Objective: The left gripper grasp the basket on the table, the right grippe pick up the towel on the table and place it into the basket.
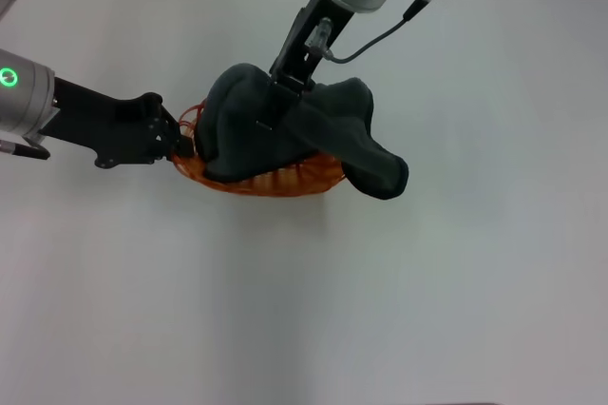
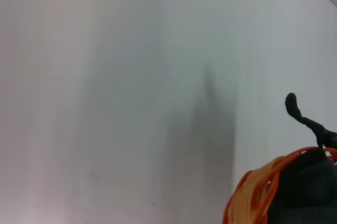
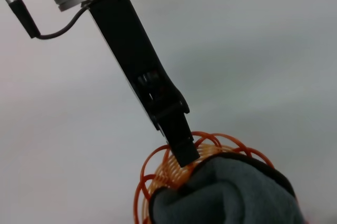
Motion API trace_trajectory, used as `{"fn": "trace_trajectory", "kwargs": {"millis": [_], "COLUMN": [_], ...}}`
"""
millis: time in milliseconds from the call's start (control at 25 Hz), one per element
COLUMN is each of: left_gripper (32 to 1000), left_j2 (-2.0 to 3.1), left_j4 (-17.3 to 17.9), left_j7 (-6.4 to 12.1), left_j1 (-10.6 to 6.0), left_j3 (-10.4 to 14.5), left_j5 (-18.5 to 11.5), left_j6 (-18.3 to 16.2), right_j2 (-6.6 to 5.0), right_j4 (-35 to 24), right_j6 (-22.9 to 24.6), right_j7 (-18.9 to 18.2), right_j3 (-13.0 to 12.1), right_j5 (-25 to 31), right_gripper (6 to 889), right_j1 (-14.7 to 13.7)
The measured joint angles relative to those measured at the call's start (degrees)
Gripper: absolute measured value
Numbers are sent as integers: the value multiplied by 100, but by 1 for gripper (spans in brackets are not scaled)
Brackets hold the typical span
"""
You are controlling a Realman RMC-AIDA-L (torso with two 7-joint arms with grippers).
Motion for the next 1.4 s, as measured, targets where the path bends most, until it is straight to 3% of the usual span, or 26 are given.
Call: {"fn": "trace_trajectory", "kwargs": {"millis": [360,1240,1400], "left_gripper": [91,92,92], "left_j2": [14,22,31], "left_j4": [-9,-66,-66], "left_j7": [0,6,0], "left_j1": [39,112,131], "left_j3": [-8,0,0], "left_j5": [10,19,18], "left_j6": [0,-21,-46], "right_j2": [-24,-62,-67], "right_j4": [-840,-2240,-2431], "right_j6": [-561,-1940,-2131], "right_j7": [278,727,762], "right_j3": [-8,82,254], "right_j5": [-170,-153,-135], "right_gripper": [872,869,868], "right_j1": [-248,-392,-411]}}
